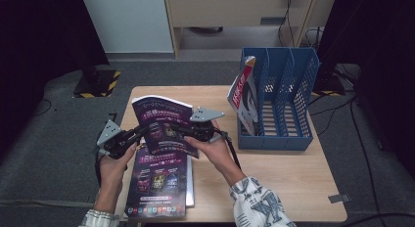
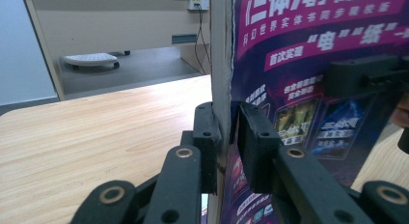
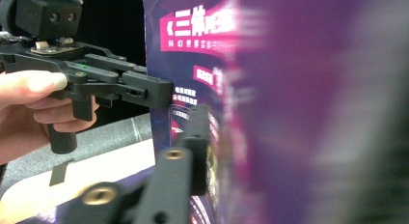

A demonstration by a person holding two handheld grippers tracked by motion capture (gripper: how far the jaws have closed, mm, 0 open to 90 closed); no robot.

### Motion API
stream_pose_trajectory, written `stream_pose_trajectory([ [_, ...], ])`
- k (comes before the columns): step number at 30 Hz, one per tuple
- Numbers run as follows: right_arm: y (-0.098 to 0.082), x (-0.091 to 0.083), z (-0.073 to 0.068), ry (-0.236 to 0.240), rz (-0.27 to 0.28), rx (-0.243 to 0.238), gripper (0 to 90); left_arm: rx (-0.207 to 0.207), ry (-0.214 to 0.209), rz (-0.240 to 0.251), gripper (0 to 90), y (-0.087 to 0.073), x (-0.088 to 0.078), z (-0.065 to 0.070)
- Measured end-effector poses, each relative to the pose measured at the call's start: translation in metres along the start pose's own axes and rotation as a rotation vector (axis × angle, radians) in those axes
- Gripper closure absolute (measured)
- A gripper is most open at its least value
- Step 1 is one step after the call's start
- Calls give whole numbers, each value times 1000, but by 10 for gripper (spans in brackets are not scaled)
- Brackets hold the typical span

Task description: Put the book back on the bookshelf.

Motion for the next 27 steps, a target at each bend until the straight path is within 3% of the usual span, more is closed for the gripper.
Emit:
stream_pose_trajectory([
  [2,0,-1,0,5,-2,12,822,-3,-1,2,755,0,0,0],
  [4,0,-1,-1,-9,0,-5,825,-6,11,-2,715,0,0,0],
  [7,2,-2,-6,-2,5,-18,826,-18,51,-21,514,-4,1,-3],
  [9,3,-2,-10,-4,7,-18,826,8,58,-58,405,-9,0,-4],
  [11,4,-4,-11,-8,8,-19,826,32,88,-88,316,-13,-2,-6],
  [13,8,-7,-11,-9,17,-30,827,23,113,-112,247,-21,-6,-11],
  [17,15,-13,-12,-23,28,-40,827,6,159,-173,146,-36,-8,-19],
  [22,24,-23,-10,-49,62,-30,826,13,172,-269,51,-52,-3,-24],
  [27,31,-36,-6,-76,71,-32,827,1,196,-303,28,-62,-2,-28],
])
Point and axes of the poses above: each handheld gripper's, and its own axes: x roughly forward along the jaws, y roughly out of its top, z roughly to its right, the point moved 2 cm from there along x, roughly forward along the jaws, and after that the axes turned 7 degrees about x, right-handed, at the moved point
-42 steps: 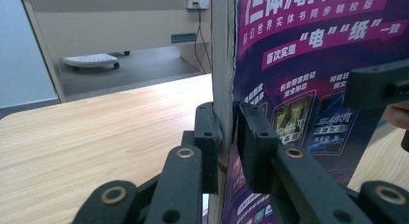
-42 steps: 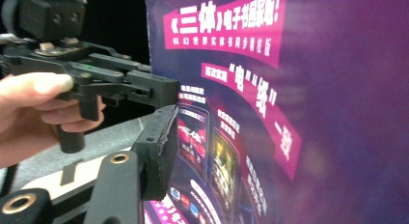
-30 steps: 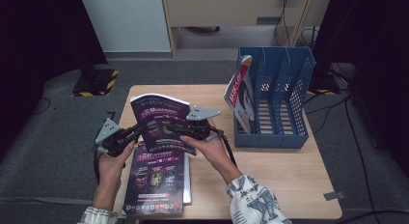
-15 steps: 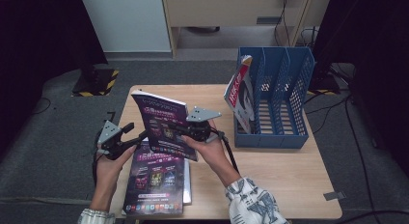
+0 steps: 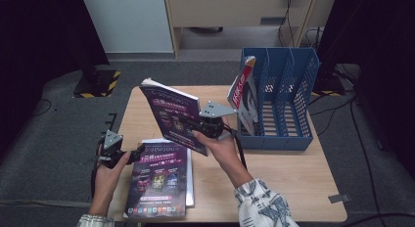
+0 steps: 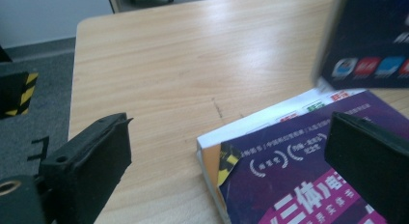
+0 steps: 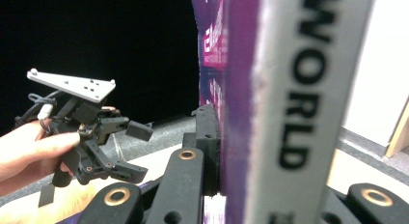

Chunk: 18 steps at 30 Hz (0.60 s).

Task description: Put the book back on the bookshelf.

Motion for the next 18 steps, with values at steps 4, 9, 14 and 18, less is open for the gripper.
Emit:
stream_pose_trajectory([
  [4,2,-5,3,-16,-5,-8,827,-16,19,-43,40,-6,7,-5],
  [9,1,-9,5,-31,-23,-14,827,-37,46,-50,42,-7,11,-10],
  [14,2,-18,5,-48,-21,-14,827,-35,65,-87,45,-12,13,-13],
  [18,2,-24,4,-58,-21,-16,827,-46,81,-87,43,-14,12,-16],
])
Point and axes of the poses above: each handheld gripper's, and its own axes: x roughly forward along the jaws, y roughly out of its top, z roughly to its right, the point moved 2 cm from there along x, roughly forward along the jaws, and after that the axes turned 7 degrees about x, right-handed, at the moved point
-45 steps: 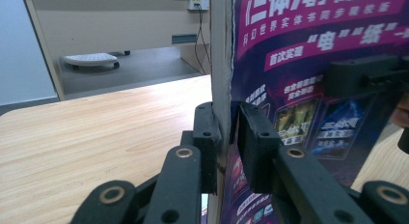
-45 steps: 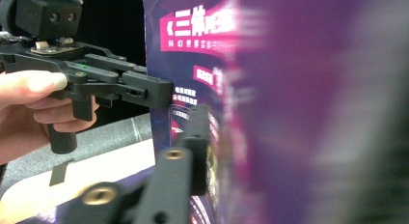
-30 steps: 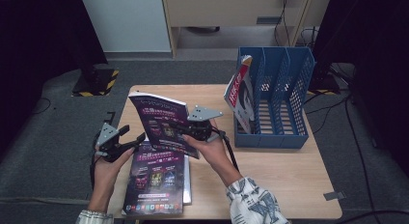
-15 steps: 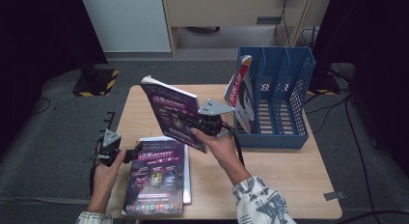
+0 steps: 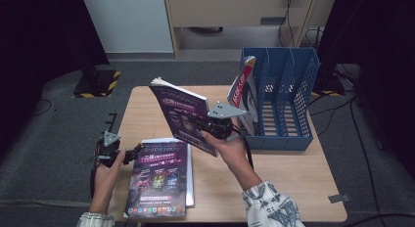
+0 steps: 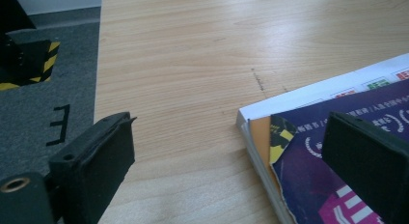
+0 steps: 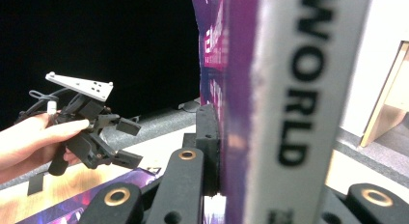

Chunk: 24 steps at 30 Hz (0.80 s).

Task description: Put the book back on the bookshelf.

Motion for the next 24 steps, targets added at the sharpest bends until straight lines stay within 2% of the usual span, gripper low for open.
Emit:
stream_pose_trajectory([
  [14,-12,-37,9,-9,7,22,827,37,7,-23,43,0,4,5],
  [20,-20,-49,15,-15,20,41,827,32,1,-2,44,2,4,5],
  [24,-23,-54,14,-14,12,31,827,47,3,-8,43,2,5,7],
])
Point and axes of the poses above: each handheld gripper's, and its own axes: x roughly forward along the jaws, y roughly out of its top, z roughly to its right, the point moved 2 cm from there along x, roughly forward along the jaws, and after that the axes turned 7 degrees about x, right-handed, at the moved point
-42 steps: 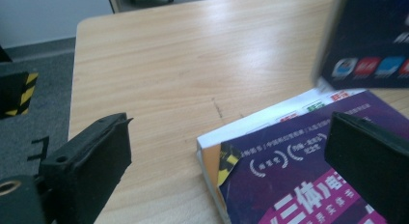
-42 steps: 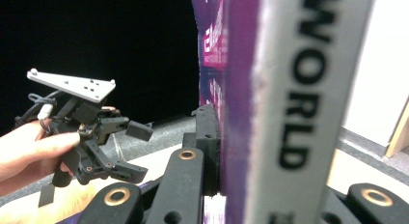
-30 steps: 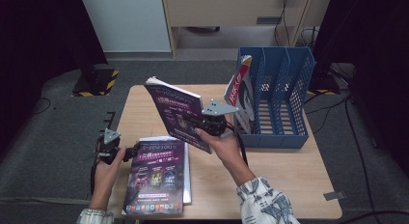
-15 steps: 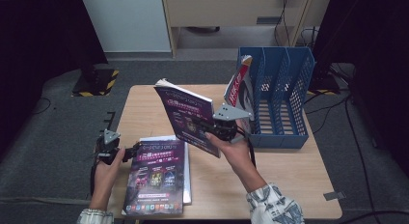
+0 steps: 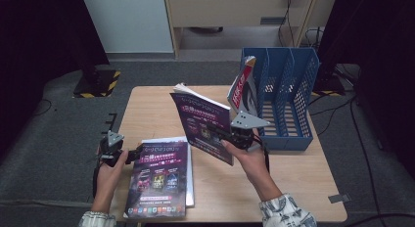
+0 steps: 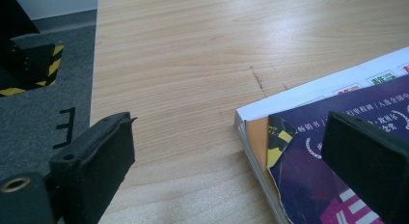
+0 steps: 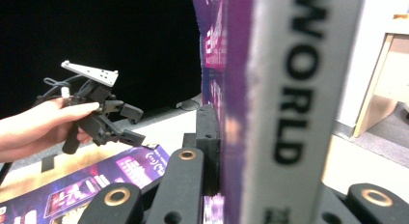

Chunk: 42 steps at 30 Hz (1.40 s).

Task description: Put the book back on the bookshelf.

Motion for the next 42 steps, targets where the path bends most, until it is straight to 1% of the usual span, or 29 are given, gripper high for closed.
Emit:
stream_pose_trajectory([
  [8,-6,-10,4,-14,2,12,827,-8,10,-2,44,-1,0,-2],
  [11,-7,-14,4,-14,6,12,826,-14,22,-5,44,-1,1,-3],
  [15,-8,-19,3,-13,4,10,826,-11,37,-9,50,-2,1,-4],
  [17,-9,-22,2,-16,1,1,826,-14,37,-14,50,-2,2,-4],
  [21,-12,-28,3,-25,3,2,826,-13,36,-21,50,-3,3,-4],
  [23,-14,-30,4,-28,-5,1,826,-12,34,-20,50,-3,3,-3],
  [33,-22,-47,6,-42,-13,0,827,-13,35,-28,49,-4,4,-4],
  [42,-30,-68,11,-63,-19,-2,826,-11,35,-34,49,-4,4,-4],
])
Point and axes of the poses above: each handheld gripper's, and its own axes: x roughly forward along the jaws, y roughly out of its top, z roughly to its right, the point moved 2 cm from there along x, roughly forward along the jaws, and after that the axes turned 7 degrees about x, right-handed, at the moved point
